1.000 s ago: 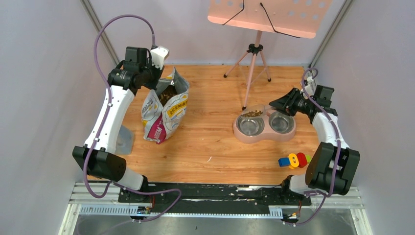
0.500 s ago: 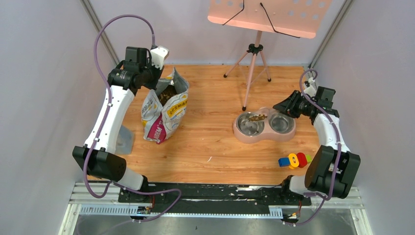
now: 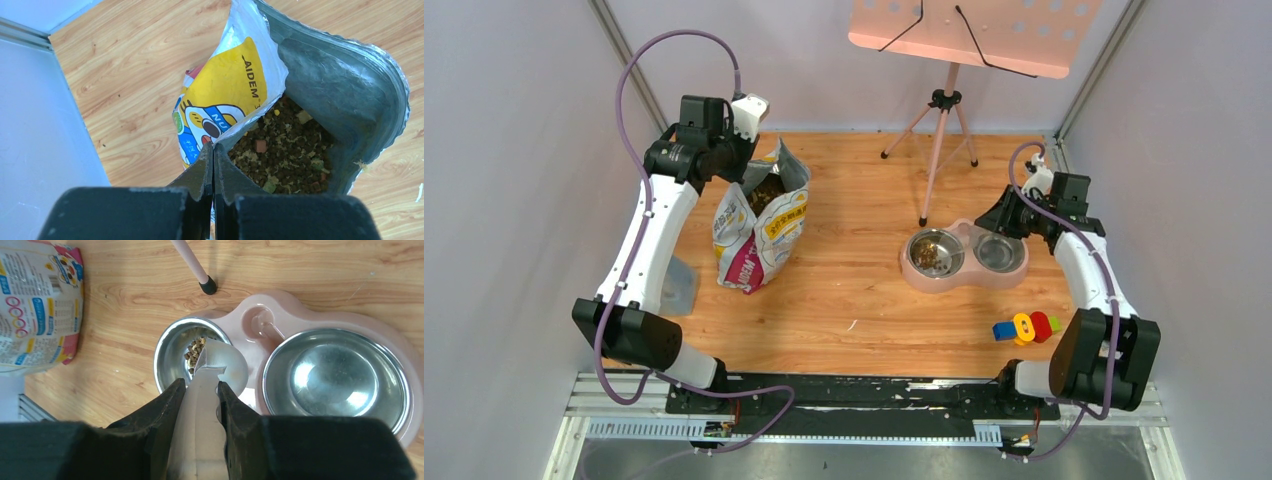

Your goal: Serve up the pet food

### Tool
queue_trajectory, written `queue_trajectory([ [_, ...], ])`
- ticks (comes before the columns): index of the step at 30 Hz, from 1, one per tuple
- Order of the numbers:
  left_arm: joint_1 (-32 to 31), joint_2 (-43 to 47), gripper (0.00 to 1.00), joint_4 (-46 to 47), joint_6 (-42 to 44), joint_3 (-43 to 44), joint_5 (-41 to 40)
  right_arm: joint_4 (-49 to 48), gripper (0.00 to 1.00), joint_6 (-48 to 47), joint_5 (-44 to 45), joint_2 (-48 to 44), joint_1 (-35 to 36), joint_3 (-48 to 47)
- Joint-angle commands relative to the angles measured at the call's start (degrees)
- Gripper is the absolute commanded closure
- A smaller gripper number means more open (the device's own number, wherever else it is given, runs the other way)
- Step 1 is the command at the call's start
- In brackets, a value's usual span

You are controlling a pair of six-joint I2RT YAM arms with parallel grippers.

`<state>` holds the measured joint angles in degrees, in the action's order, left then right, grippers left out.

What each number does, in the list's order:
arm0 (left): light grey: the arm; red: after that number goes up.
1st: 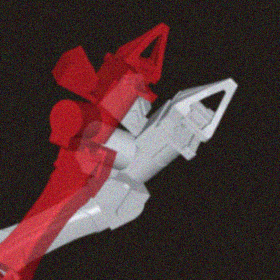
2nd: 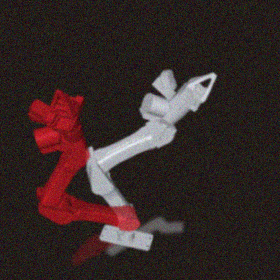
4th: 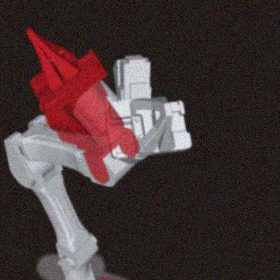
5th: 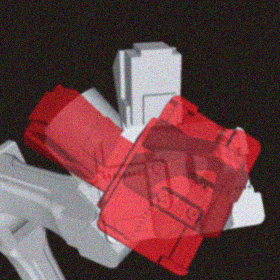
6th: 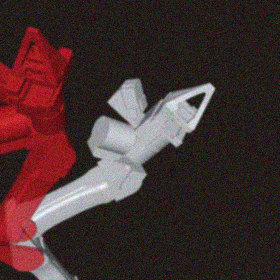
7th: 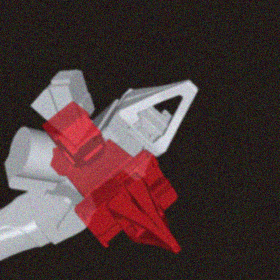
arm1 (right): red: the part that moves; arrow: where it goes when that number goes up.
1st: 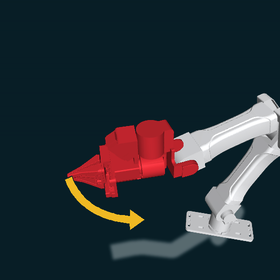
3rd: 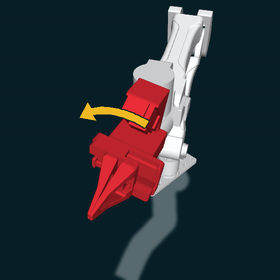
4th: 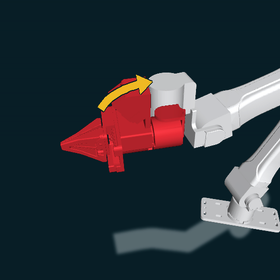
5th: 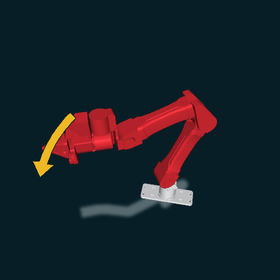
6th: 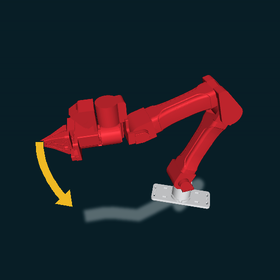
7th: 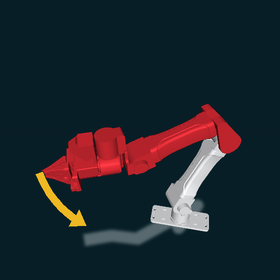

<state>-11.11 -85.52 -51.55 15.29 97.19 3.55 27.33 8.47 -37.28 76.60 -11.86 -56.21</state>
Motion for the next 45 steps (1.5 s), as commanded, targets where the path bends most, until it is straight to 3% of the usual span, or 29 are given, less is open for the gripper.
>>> queue_trajectory([
  [1, 0.3, 1.4, 1.00, 8.4, 0.0, 0.9, 1.1, -0.3, 1.00, -6.5, 5.0, -3.4, 3.5, -3.1],
  [7, 0.3, 1.4, 1.00, 8.3, -0.3, 0.8, 1.2, 0.5, 1.00, -10.2, 10.9, -5.1, 6.7, -4.2],
  [19, 0.3, 1.3, 1.00, 7.8, -0.6, 1.0, 2.1, 2.8, 1.00, -12.1, 13.3, -8.0, 10.9, -8.2],
  [24, 0.3, 1.1, 1.00, 6.8, 0.2, 1.7, 2.1, 3.8, 1.00, -16.1, 19.9, -7.1, 14.0, -7.5],
  [29, 0.3, 1.3, 1.00, 6.6, -0.1, 1.8, 2.3, 5.0, 1.00, -13.1, 15.1, -6.5, 14.0, -10.1],
  [36, 0.3, 1.4, 1.00, 5.9, -0.6, 2.1, 3.9, 3.6, 1.00, -1.2, -10.2, -4.0, 15.6, -24.1],
  [39, 0.3, 1.4, 1.00, 6.1, -1.7, 2.2, 5.9, 0.2, 1.00, 4.1, -12.7, -0.8, 20.2, -31.5],
  [45, 0.3, 1.1, 1.00, 7.1, -5.3, 2.8, 9.7, -4.5, 1.00, 2.8, -10.5, 6.0, 30.5, -40.0],
])
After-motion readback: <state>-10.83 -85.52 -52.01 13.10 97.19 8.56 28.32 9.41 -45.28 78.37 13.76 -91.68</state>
